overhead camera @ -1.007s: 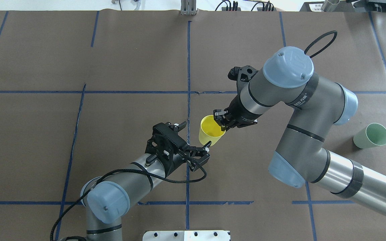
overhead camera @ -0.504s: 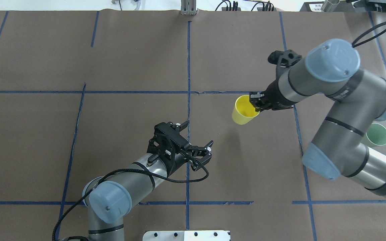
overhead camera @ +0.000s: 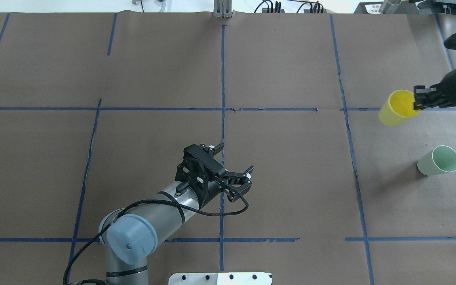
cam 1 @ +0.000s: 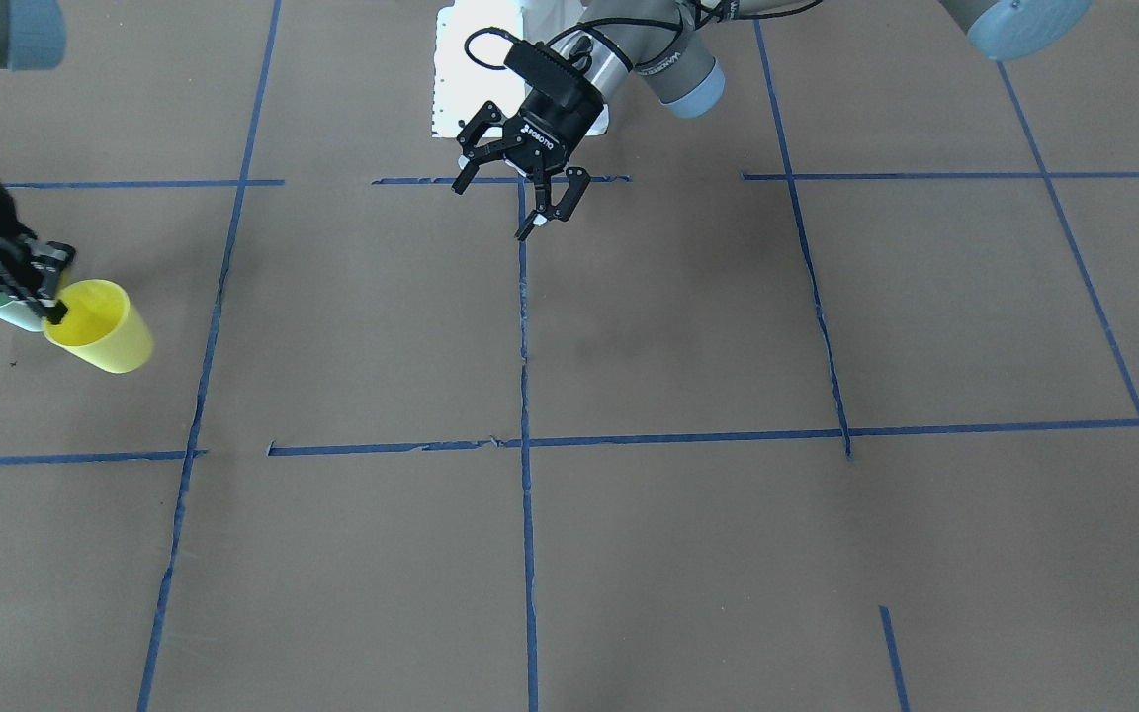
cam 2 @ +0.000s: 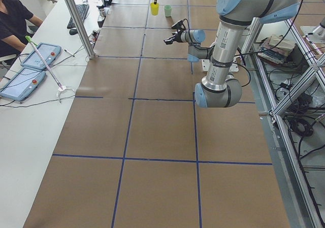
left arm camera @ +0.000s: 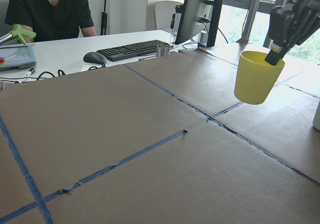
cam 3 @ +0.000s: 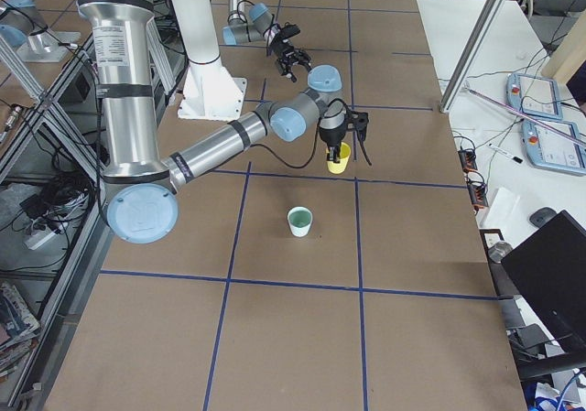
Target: Transfer and stack yellow cup on green cup
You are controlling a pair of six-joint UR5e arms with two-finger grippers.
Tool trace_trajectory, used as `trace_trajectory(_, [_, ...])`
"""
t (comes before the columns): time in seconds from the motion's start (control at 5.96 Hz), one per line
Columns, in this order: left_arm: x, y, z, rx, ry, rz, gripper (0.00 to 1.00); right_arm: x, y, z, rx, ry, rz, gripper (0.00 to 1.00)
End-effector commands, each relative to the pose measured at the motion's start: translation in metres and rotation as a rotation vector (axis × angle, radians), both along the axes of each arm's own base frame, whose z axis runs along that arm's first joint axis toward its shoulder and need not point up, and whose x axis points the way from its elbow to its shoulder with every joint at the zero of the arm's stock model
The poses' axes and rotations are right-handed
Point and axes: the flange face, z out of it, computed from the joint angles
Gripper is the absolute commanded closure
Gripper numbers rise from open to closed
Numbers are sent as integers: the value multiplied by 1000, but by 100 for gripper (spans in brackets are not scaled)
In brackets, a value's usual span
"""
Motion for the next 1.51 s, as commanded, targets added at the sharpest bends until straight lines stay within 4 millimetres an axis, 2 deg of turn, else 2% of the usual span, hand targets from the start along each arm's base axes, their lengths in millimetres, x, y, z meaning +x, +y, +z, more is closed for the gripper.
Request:
trace_trajectory(0.0, [0,0,-1,0,2,0,0,74,41,75,-24,53,-74,100])
trace_trajectory(0.17, [1,2,-4,1,6,3,0,76,59,87,-65,17,-106,100])
trace_trajectory(0.67, [2,3,-3,0,3,5,0,73,60,90,-80,-10,-125,99])
trace_trajectory(0.84, [2,3,-3,0,3,5,0,73,60,90,-79,-9,-124,96])
trace_trajectory(1.01, [2,3,-3,0,3,5,0,73,60,95,-84,-8,-128,57])
trace_trajectory(1.18, [2,3,-3,0,3,5,0,72,61,96,-86,-17,-141,1])
trace_trajectory(1.34, [2,3,-3,0,3,5,0,73,64,100,-93,-18,-145,0])
